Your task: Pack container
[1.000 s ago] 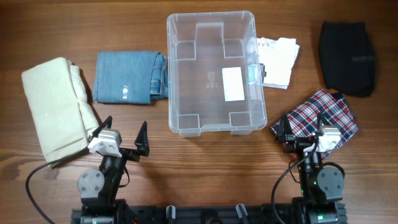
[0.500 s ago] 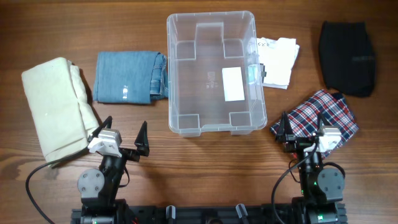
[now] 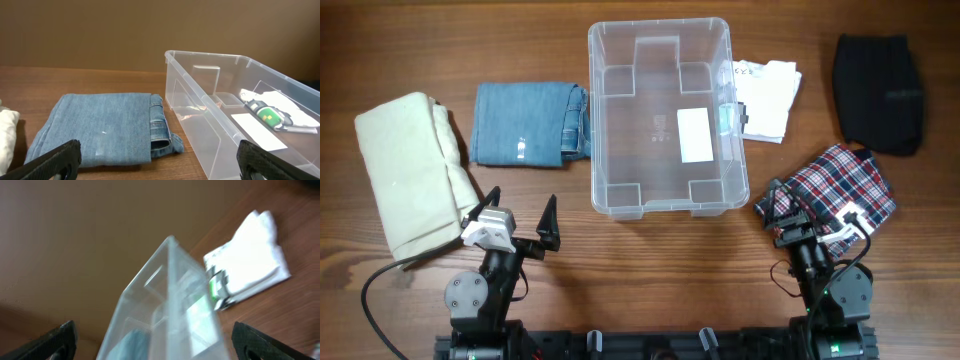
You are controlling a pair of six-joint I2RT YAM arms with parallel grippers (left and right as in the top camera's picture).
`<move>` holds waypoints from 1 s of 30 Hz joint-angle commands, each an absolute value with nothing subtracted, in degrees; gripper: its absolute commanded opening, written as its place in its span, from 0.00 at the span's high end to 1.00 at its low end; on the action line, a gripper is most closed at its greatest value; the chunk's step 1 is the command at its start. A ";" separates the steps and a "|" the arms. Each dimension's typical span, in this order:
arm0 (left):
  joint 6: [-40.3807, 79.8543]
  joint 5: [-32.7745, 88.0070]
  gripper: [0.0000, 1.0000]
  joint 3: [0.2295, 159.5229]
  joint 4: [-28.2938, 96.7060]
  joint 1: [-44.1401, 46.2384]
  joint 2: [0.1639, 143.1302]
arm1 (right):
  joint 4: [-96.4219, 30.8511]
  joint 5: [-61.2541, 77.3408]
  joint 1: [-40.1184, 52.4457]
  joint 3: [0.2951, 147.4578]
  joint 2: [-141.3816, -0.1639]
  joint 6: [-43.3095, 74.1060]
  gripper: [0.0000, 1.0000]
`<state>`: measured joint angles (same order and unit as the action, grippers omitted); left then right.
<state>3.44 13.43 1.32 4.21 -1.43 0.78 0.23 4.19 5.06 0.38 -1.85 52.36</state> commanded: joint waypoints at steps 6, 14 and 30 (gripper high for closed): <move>2.33 13.91 0.00 0.75 3.86 -1.17 0.16 | 1.89 -18.96 4.84 0.32 -4.27 18.57 0.00; 2.33 13.91 0.00 0.75 3.86 -1.17 0.16 | 1.91 -23.59 4.86 0.32 -6.15 18.00 0.00; 2.33 13.91 0.00 0.75 3.86 -1.17 0.16 | 1.91 -23.55 4.86 0.32 -9.17 18.09 0.00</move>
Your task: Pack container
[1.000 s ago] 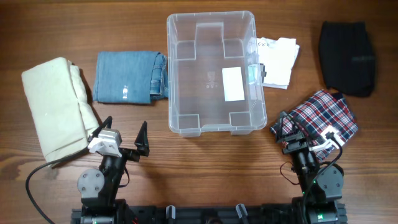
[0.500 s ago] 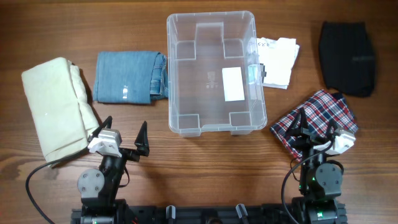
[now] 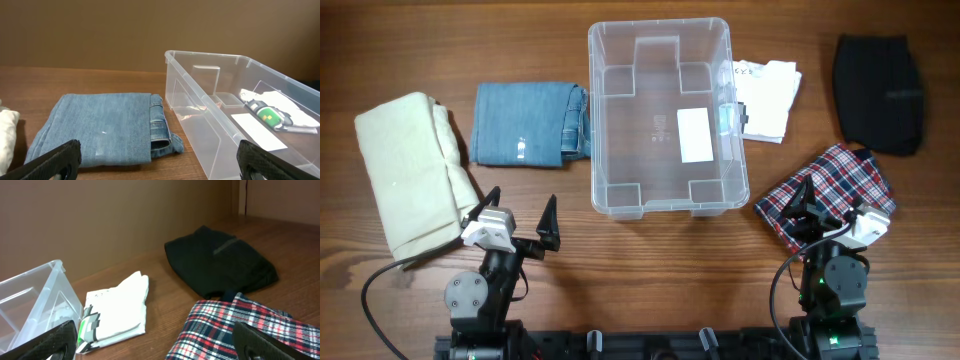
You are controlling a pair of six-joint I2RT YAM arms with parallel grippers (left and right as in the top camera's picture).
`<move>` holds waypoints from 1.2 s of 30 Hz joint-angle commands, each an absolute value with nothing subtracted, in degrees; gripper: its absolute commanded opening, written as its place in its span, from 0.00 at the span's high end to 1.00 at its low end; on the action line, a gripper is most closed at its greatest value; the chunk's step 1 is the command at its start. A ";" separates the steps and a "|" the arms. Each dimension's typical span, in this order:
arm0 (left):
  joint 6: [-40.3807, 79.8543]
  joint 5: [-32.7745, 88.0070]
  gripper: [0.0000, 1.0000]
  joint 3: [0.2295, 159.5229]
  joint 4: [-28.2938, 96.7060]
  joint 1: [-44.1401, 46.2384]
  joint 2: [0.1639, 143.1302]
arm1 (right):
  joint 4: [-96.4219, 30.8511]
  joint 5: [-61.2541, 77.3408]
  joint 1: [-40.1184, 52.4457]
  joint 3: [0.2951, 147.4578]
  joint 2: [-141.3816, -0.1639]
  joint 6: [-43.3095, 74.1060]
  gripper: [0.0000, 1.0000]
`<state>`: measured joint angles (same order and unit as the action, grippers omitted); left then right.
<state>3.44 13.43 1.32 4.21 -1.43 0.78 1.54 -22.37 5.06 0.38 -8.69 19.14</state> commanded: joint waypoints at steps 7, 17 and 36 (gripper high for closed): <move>-5.10 8.88 0.00 0.75 -0.78 -1.17 0.16 | 1.91 -23.55 4.86 0.32 -9.17 18.09 0.00; -7.07 16.93 0.00 0.75 -12.58 -1.15 0.16 | 1.91 -23.55 4.86 0.32 -9.17 18.06 0.00; 5.13 7.64 0.00 56.90 31.90 -1.17 36.25 | 1.91 -23.57 4.86 0.32 -9.17 18.09 0.00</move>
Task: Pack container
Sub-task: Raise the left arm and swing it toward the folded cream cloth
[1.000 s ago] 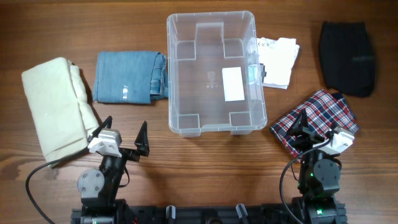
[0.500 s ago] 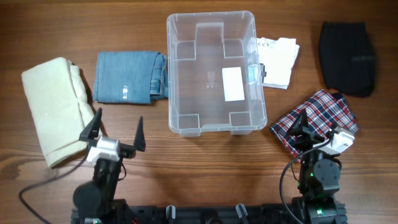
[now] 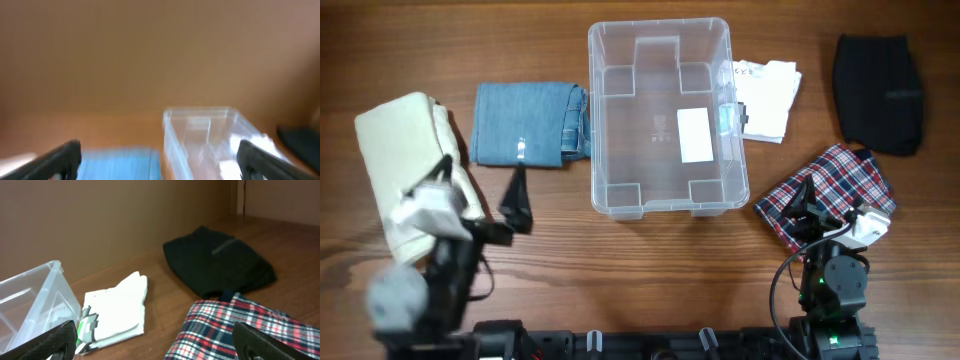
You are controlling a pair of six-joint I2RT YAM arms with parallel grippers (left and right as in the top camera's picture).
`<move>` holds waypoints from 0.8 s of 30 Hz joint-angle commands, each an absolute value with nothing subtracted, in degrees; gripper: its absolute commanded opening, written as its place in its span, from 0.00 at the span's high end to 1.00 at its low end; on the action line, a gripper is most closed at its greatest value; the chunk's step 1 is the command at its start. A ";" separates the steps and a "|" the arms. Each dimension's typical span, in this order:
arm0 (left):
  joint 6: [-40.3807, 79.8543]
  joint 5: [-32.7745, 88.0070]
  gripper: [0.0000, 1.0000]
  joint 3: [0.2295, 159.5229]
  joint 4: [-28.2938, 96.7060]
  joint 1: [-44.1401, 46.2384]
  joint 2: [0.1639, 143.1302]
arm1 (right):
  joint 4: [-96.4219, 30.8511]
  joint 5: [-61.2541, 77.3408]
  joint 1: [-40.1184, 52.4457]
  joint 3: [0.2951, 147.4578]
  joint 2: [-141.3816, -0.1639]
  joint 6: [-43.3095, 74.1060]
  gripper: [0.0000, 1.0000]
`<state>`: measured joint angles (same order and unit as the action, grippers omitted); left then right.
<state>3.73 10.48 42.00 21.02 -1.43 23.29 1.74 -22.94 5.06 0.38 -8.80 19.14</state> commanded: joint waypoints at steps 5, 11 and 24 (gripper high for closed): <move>4.75 6.98 0.00 72.31 45.25 -1.17 52.05 | 1.91 -23.55 4.86 0.32 -9.17 18.09 0.00; 4.89 0.32 0.00 73.21 45.04 -1.19 60.88 | 1.91 -23.55 4.86 0.32 -9.17 18.06 0.00; 25.78 -15.99 0.00 73.19 49.32 -14.06 70.00 | 1.91 -23.55 4.86 0.32 -9.17 18.09 0.00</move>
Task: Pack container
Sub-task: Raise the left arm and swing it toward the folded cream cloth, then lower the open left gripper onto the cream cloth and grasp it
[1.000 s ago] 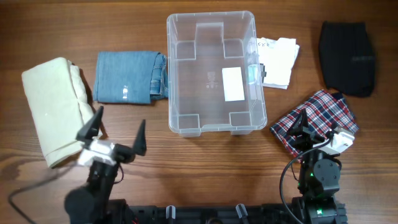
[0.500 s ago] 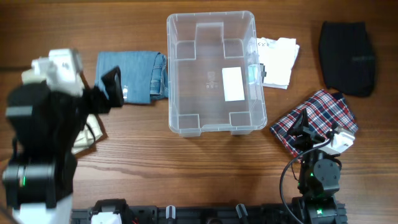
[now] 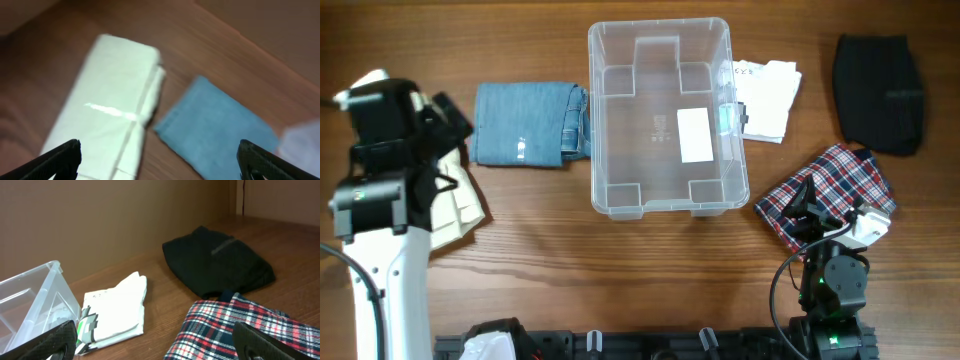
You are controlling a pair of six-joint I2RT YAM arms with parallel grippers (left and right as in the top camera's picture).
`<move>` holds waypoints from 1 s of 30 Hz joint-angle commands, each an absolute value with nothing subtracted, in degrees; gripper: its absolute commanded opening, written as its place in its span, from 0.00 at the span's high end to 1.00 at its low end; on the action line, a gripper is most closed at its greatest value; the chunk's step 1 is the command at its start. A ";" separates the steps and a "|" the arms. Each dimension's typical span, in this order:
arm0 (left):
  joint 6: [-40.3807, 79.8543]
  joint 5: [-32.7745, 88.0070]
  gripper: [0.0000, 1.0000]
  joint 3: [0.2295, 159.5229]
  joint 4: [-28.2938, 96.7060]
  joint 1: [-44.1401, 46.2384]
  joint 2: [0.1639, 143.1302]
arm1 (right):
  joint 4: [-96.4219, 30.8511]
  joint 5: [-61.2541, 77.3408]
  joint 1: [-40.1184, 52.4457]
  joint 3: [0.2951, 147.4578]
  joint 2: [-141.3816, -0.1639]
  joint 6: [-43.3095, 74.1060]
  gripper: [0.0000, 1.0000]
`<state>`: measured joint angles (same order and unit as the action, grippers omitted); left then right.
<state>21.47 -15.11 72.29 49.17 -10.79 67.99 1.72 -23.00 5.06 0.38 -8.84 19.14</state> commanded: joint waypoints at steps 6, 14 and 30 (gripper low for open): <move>25.78 -14.96 0.00 73.19 50.33 -15.40 76.77 | 1.91 -23.55 4.86 0.32 -9.17 18.09 0.00; 27.66 -12.49 0.00 73.19 50.00 -23.51 81.14 | 1.91 -23.55 4.86 0.32 -9.17 18.06 0.00; 7.64 9.02 0.08 73.19 45.74 -43.05 92.01 | 1.91 -23.55 4.86 0.32 -9.17 18.09 0.00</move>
<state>15.49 3.84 72.36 46.83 -40.91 88.33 1.72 -23.00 5.06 0.38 -8.84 19.14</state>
